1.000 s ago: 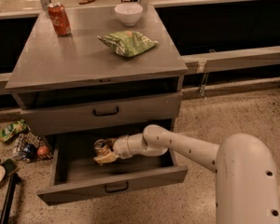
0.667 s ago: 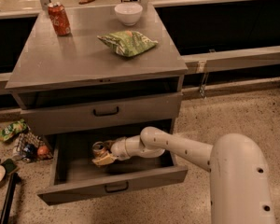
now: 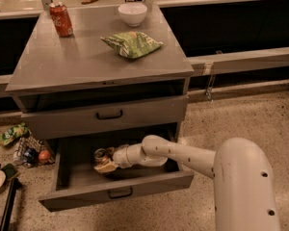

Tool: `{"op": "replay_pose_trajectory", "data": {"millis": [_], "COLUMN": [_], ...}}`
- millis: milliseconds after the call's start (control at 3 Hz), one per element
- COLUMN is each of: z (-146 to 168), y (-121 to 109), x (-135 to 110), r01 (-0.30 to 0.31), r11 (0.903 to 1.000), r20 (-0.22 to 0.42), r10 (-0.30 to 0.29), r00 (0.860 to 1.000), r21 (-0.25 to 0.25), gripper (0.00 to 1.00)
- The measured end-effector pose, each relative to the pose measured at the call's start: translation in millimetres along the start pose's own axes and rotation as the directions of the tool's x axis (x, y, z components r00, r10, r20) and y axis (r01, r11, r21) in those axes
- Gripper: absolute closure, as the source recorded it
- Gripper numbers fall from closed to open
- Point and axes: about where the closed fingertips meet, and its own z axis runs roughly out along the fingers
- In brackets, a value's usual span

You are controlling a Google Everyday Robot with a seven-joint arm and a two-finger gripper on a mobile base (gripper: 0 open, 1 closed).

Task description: Place orange can into middle drawer

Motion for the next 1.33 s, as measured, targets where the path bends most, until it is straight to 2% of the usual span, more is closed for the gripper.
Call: {"op": "replay_pose_trajectory", "data": {"millis": [333, 667, 1000, 1333], "z": [4, -14, -62, -135], "y": [-7, -8, -10, -2], "x": [4, 3, -12, -37], "r01": [-0.012, -0.043, -0.130, -0.164], "r11": [0.9994, 0.9965, 0.9779, 0.9398], "r20": [0.003, 0.004, 0.039, 0.075], "r10": [0.011, 0.043, 0.125, 0.148], "r00": [1.000, 0.999, 0.991, 0.986], "r21": [0.033, 0.071, 0.164, 0.300], "gripper": [0.00, 0.00, 0.03, 0.33]}}
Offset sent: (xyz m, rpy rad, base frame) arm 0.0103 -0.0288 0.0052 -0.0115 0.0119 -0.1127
